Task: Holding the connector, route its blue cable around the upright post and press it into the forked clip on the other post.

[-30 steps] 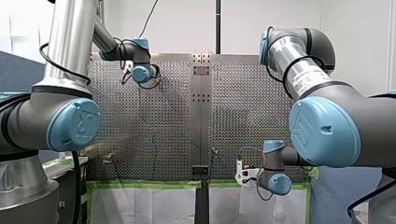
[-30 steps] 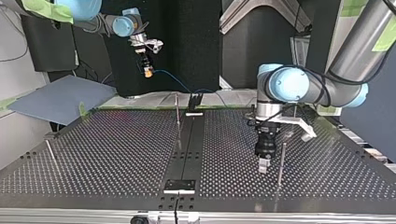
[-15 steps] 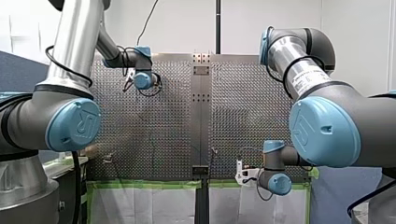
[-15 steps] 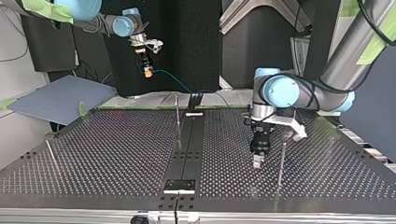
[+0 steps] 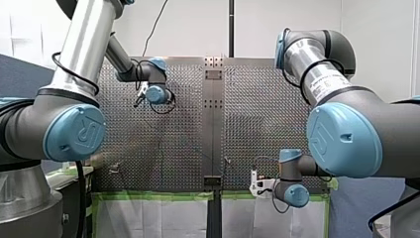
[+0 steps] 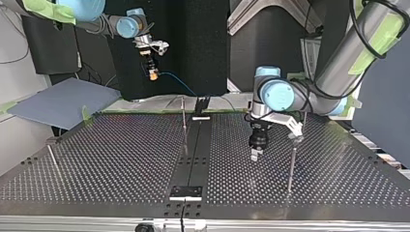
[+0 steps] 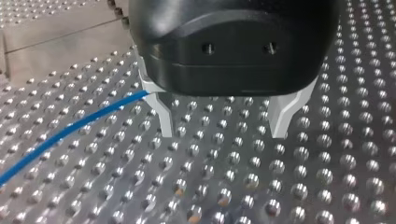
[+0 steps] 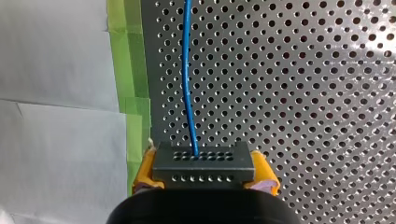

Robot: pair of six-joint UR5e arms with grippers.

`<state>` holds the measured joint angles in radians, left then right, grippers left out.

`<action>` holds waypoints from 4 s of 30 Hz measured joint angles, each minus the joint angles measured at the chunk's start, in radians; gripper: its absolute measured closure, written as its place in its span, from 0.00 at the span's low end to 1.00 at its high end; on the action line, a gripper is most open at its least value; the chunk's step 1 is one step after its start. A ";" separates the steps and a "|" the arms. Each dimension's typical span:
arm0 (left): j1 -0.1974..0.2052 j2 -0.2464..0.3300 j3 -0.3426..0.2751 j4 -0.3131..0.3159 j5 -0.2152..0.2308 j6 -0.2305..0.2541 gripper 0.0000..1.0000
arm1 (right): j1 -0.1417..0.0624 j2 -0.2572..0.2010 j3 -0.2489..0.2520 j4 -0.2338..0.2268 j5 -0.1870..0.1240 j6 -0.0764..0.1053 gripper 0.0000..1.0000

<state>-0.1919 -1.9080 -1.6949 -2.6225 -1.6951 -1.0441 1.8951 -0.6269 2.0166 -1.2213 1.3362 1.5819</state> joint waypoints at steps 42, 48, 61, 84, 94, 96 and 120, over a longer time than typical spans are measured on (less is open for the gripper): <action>-0.114 -0.198 -0.139 0.072 -0.056 -0.031 0.03 | 0.003 0.000 -0.009 0.019 0.000 0.000 1.00; -0.133 -0.233 -0.143 0.088 -0.063 -0.039 0.03 | 0.009 0.000 -0.009 0.018 0.000 -0.001 1.00; -0.146 -0.278 -0.143 0.150 -0.062 -0.091 0.03 | 0.018 0.000 -0.009 0.013 0.000 -0.002 1.00; -0.223 -0.429 -0.079 0.216 -0.101 -0.157 0.03 | 0.030 0.000 -0.010 0.007 -0.001 -0.007 1.00; -0.263 -0.514 -0.022 0.236 -0.136 -0.195 0.03 | 0.033 0.000 -0.009 0.002 -0.006 -0.017 1.00; -0.267 -0.518 -0.012 0.236 -0.143 -0.205 0.03 | 0.034 0.000 -0.010 0.003 -0.007 -0.019 1.00; -0.316 -0.523 0.041 0.227 -0.175 -0.261 0.03 | 0.036 0.000 -0.012 0.013 -0.006 -0.034 1.00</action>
<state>-0.5078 -2.4314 -1.6542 -2.3955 -1.8701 -1.3052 1.9312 -0.6269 2.0043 -1.2081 1.3301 1.5481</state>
